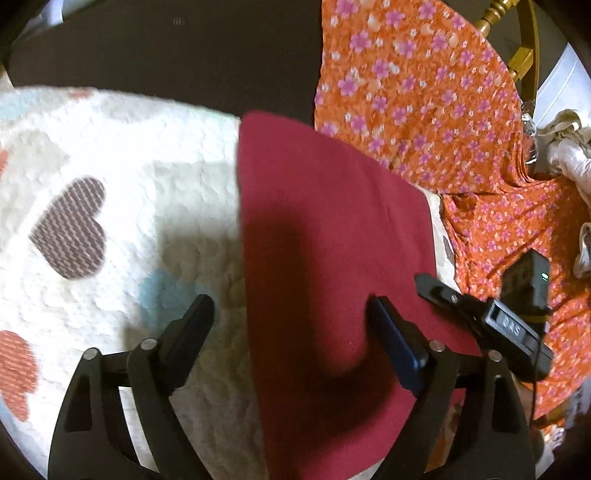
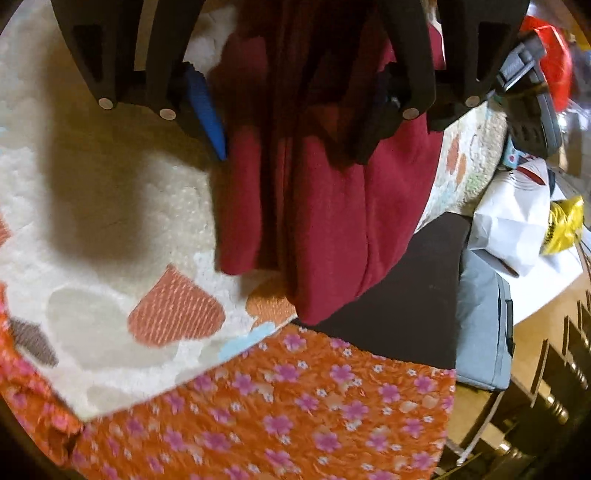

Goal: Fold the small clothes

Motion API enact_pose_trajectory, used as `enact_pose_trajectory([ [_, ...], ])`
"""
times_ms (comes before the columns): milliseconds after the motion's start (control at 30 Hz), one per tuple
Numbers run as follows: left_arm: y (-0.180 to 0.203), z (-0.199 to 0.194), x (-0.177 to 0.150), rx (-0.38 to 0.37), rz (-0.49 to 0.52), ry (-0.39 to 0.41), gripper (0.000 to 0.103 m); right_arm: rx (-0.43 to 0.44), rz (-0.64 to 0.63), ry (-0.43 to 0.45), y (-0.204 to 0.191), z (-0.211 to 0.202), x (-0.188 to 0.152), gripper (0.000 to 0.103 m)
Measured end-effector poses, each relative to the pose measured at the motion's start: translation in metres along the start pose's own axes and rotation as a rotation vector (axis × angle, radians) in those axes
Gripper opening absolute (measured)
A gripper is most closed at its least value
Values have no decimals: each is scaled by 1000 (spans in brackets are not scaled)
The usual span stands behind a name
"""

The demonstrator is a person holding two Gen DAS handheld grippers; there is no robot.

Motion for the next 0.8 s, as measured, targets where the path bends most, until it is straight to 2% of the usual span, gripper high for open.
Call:
enact_pose_trajectory([
  [33, -1, 4, -3, -10, -19, -12, 88, 3, 14, -6, 3, 4, -1, 78],
  [133, -1, 6, -7, -36, -24, 7, 91, 22, 18, 10, 3, 13, 2, 79],
  [167, 2, 5, -7, -50, -2, 10, 84, 22, -3, 5, 0, 15, 2, 76],
  [200, 4, 3, -7, -75, 11, 9, 65, 29, -25, -2, -5, 17, 1, 67],
  [233, 10, 0, -7, -85, 29, 10, 64, 50, -34, -12, -10, 17, 1, 55],
  [267, 13, -4, -6, -75, 47, 18, 59, 29, -58, -5, -15, 14, 1, 48],
  [300, 17, -9, -7, -67, 65, 20, 54, 15, -89, -1, -21, 10, 2, 45],
  [367, 21, -26, -11, -63, 58, 7, 52, 17, -112, 5, -31, 1, 2, 40],
  [500, 33, -88, -32, -18, 102, -11, 52, 89, -136, -30, -57, -33, -15, 39],
  [600, 26, -131, -62, 20, 99, -20, 52, 139, -144, -76, -73, -60, -49, 39],
  [667, 18, -141, -85, 64, 84, -63, 52, 158, -135, -125, -80, -69, -79, 41],
  [733, 7, -141, -102, 126, 73, -90, 52, 105, -196, -178, -82, -66, -101, 42],
  [800, 1, -148, -107, 144, 46, -63, 53, 15, -293, -185, -81, -70, -115, 43],
])
Point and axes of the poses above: each gripper's, at about its wrist camera, not at the fingertips, and z roughly the way its jaws point, y to its right, x to its top, the point moved 4 cm from there along z, roughly the way its jaws point, and after that the axes turned 12 degrees about y, right-handed, at the moved point
